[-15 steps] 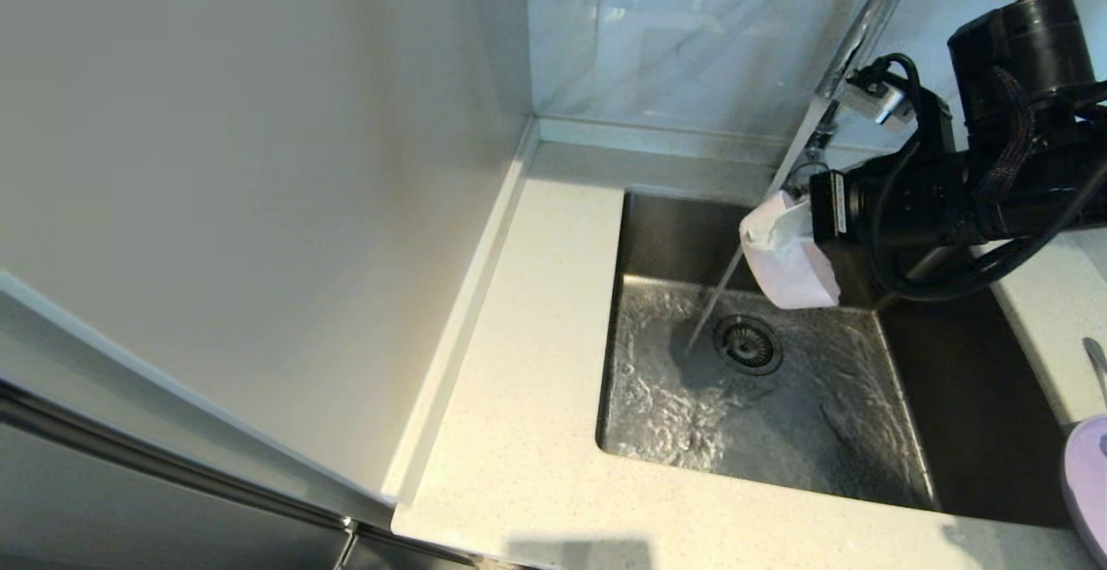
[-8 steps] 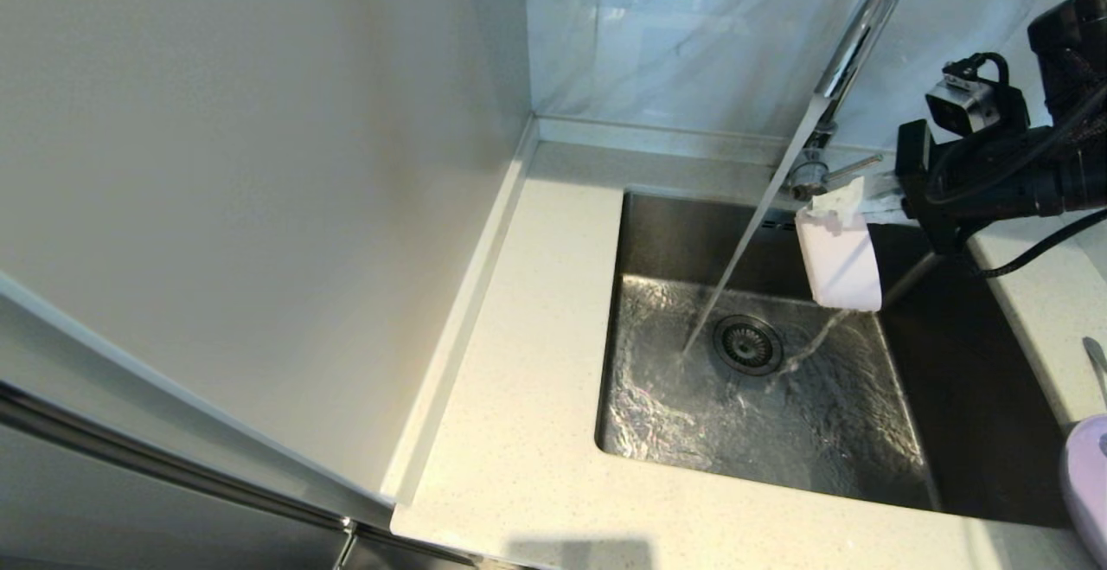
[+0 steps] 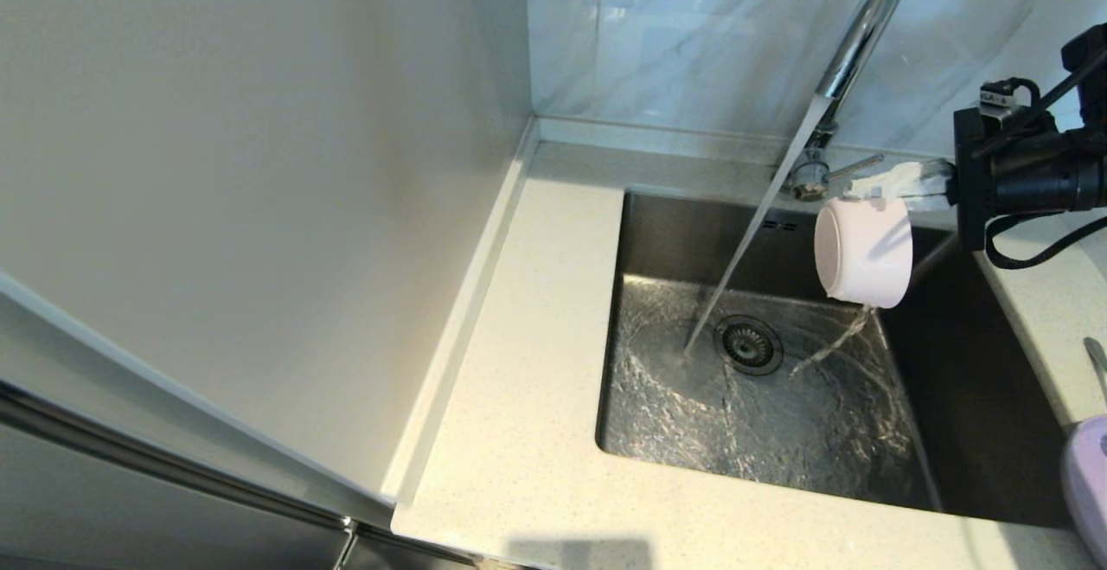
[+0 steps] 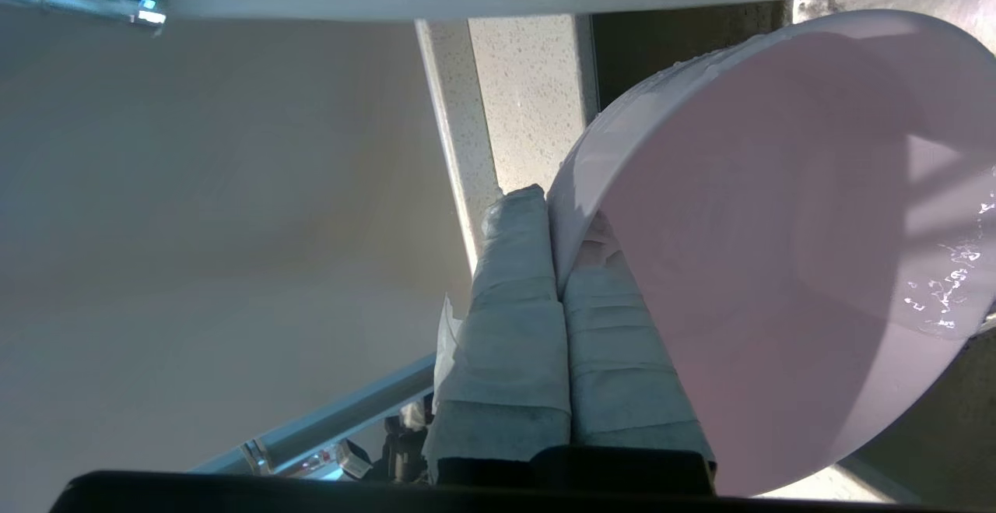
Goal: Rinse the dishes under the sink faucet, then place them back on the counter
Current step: Rinse the bowl
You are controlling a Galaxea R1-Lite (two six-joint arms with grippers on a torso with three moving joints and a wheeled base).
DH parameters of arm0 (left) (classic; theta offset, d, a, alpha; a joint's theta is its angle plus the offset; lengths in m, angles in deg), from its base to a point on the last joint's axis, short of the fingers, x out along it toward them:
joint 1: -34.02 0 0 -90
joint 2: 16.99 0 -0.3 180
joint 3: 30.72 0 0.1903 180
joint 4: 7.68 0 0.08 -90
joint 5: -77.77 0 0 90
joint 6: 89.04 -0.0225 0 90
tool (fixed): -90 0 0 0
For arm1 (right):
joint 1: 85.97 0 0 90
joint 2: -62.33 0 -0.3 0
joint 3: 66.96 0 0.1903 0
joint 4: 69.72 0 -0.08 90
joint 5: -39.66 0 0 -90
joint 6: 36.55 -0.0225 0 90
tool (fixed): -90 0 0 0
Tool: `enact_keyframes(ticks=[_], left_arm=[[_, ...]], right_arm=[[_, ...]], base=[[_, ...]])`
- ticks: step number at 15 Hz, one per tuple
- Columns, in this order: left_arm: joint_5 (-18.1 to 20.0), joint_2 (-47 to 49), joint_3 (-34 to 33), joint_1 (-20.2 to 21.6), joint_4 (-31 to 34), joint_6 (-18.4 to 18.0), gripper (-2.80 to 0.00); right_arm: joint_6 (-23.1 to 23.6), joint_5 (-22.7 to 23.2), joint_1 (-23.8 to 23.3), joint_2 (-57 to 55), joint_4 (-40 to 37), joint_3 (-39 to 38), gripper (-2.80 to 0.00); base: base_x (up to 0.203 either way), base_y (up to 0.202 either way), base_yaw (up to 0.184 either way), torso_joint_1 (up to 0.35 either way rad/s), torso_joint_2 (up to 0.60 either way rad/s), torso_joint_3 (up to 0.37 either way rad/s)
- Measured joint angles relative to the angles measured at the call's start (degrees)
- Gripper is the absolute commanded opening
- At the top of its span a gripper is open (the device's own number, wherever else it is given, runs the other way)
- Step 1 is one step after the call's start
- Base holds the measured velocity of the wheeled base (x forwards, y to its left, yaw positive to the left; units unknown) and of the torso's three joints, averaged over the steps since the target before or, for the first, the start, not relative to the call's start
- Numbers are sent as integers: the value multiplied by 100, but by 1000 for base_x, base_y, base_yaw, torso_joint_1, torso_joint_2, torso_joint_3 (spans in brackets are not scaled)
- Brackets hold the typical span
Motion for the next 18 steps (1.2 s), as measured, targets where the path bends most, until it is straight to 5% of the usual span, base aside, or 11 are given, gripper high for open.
enact_keyframes(ticks=[7,18], left_arm=[[-2,0,0,0,2,0,-280],[0,0,0,0,2,-2,-280]], right_arm=[[536,-628,464,-271,158,298,-280],[535,-630,776,-536,157,864,-280]], base=[[0,0,0,0,0,0],[0,0,0,0,0,0]])
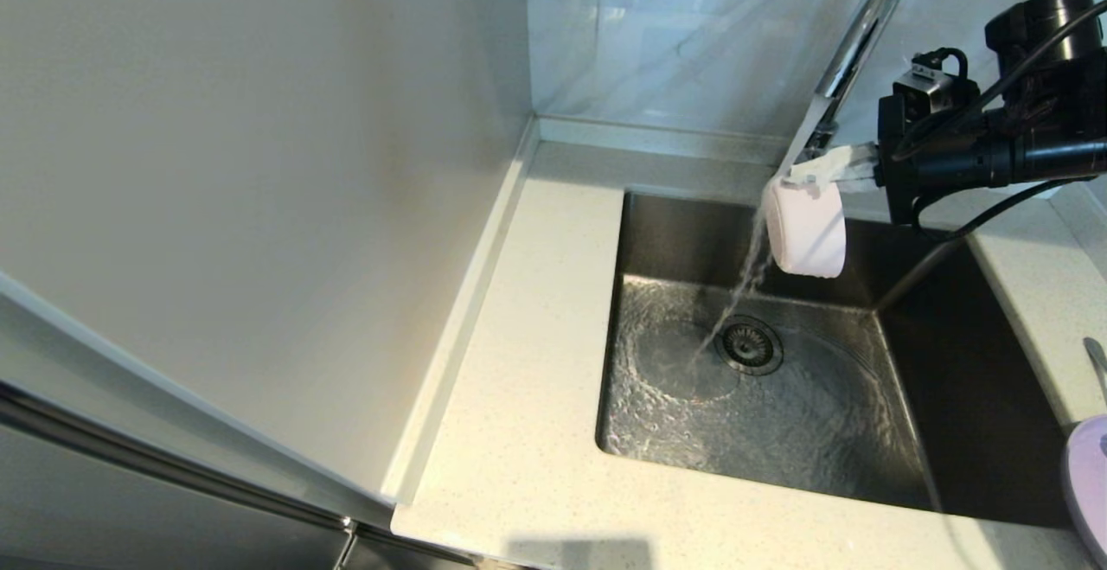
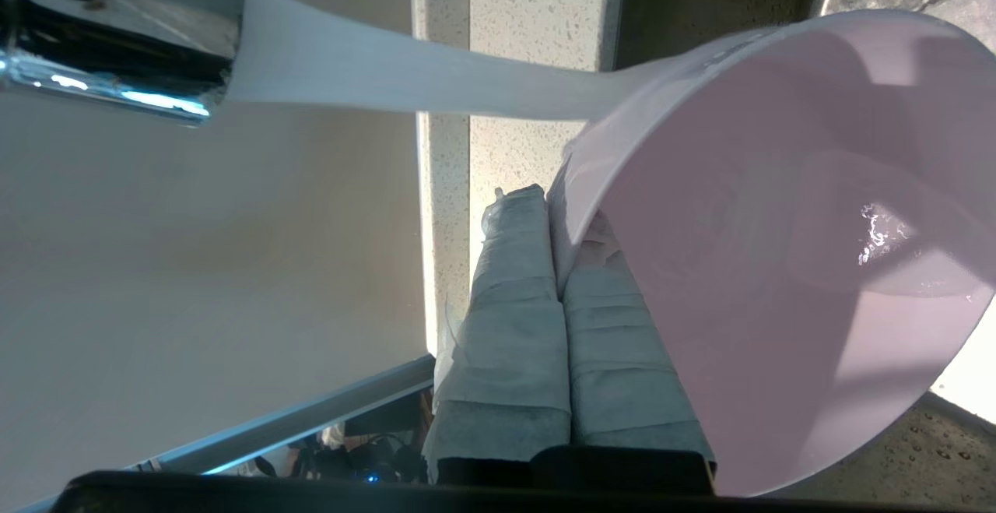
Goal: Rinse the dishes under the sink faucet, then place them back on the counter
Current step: Rinse the bowl, then place the bowl on the table
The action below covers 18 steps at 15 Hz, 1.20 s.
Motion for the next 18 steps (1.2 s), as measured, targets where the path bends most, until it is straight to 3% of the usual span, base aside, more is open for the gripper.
enact_keyframes(ticks=[6,9,11,15,18], left_arm=[[-3,0,0,0,-1,2,-280],[-3,0,0,0,-2,2,-280],[-5,0,0,0,0,2,-280],[-3,0,0,0,0,2,-280],[0,0,0,0,0,1,-280]], right_arm=[[50,-102,-190,-9,-30,12,-280],[499,-241,-567,-23,-187,-35,-280],[1002,-649,-762,-22,-249,-115,-280],[2322,-2047,-1109,177,134,-264,-280],[2754,-2331,-1326,399,970,-806,-280]], base=[[0,0,0,0,0,0],[0,0,0,0,0,0],[0,0,0,0,0,0],[0,0,0,0,0,0],[0,0,0,0,0,0]])
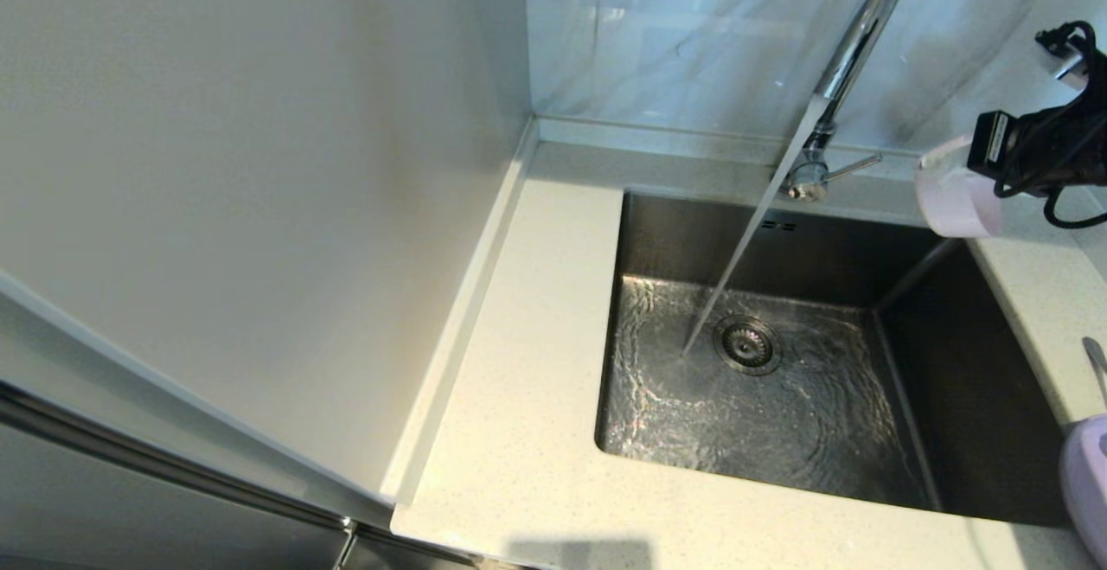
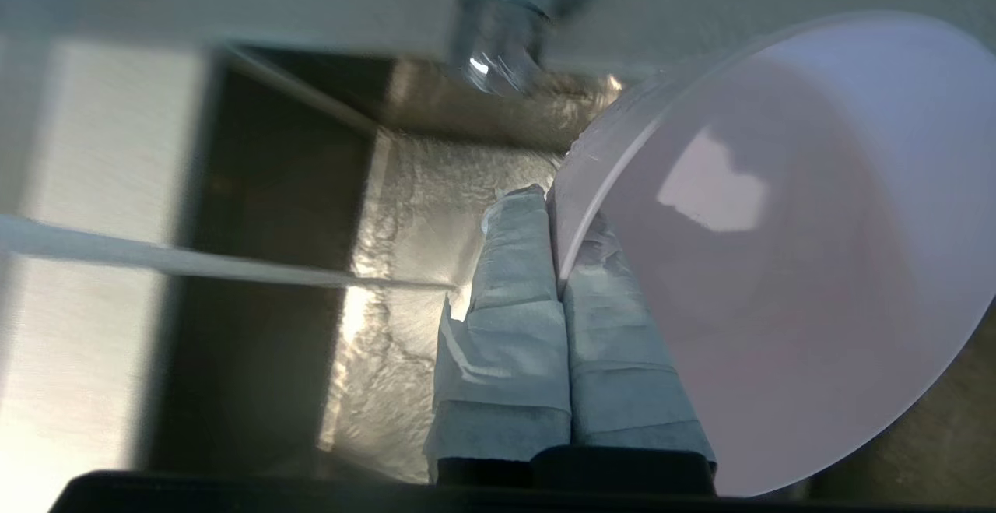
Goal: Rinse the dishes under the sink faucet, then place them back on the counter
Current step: Place the bowl on the table
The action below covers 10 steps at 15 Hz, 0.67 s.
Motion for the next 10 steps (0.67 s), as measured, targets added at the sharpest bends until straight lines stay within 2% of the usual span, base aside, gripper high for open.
enact_keyframes(ticks=[2,4,6,8,10], left_arm=[[1,0,0,0,-2,0,-280],[-1,0,0,-4,-2,-2,-280],[-2,0,0,0,0,0,-280],[-5,0,0,0,0,0,-280],[-2,0,0,0,1,0,-280]], right_arm=[[553,-94,-45,143,202,-897,-280],[948,-163,-113,223,609,-1298,-280],[1300,-233,-163,273,1096,-1369,-280],[1812,-361,-250,279,1208,-1411,-280],[2277,-534,-399,201,1254,-946,-280]], base=[[0,0,0,0,0,0],[0,0,0,0,0,0],[0,0,0,0,0,0],[0,0,0,0,0,0],[0,0,0,0,0,0]])
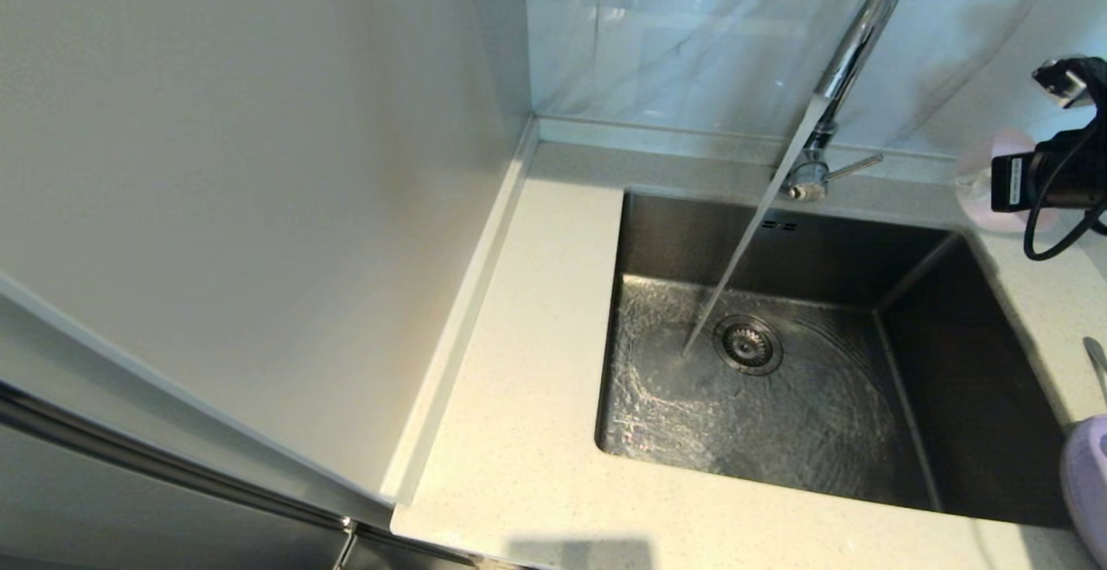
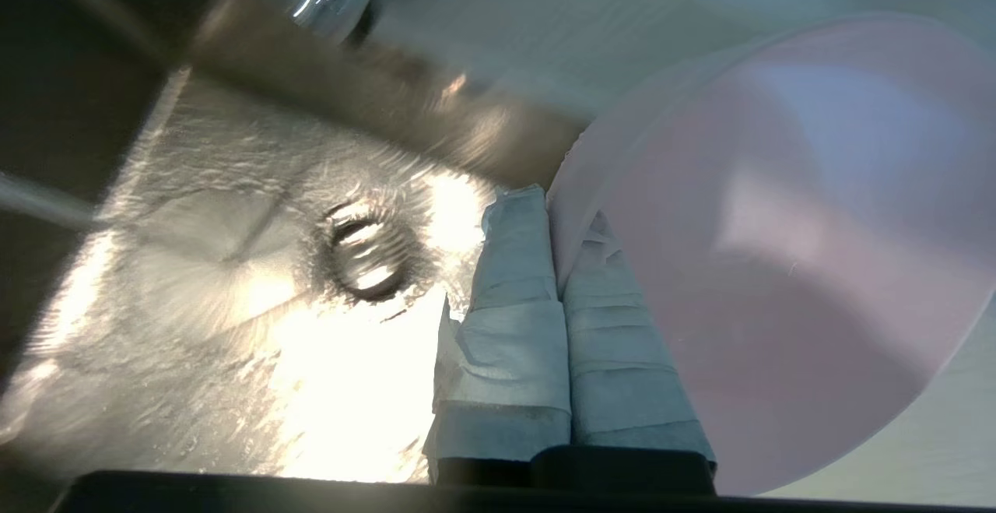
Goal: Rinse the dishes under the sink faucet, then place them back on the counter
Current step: Place the bowl on the table
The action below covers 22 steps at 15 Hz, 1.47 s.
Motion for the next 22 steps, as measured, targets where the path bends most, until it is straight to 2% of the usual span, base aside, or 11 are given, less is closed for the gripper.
enact_keyframes(ticks=[2,4,5,6,9,16,17,22], left_arm=[[0,0,0,-2,-1,2,-280],[3,0,0,0,-4,-2,-280],[3,0,0,0,-1,-2,-280],[1,0,0,-2,-1,0,-280],[2,0,0,0,-1,0,-280],[2,0,0,0,-2,-2,-280],[2,0,0,-2,-1,0,-280],[0,0,0,0,-4,-5,-280]], right_arm=[[986,-188,-337,-162,-2,195,-280],[1998,-712,-696,-363,-2,204,-280],[2376,-977,-833,-454,-7,178,-280],[2559,-1066,-926,-535,-7,150,-280],[2740,-1087,-1113,-695,-10,-23,-280],[2778,-1065,-1138,-976,-21,-206,-280],[2839,-1075,-1140,-1008,-21,-196,0],[2941,-1113,-1184,-1130,-22,-193,0]], base=[[0,0,0,0,0,0],[0,0,0,0,0,0],[0,0,0,0,0,0],[0,0,0,0,0,0],[0,0,0,0,0,0],[0,0,0,0,0,0],[0,0,0,0,0,0],[0,0,0,0,0,0]])
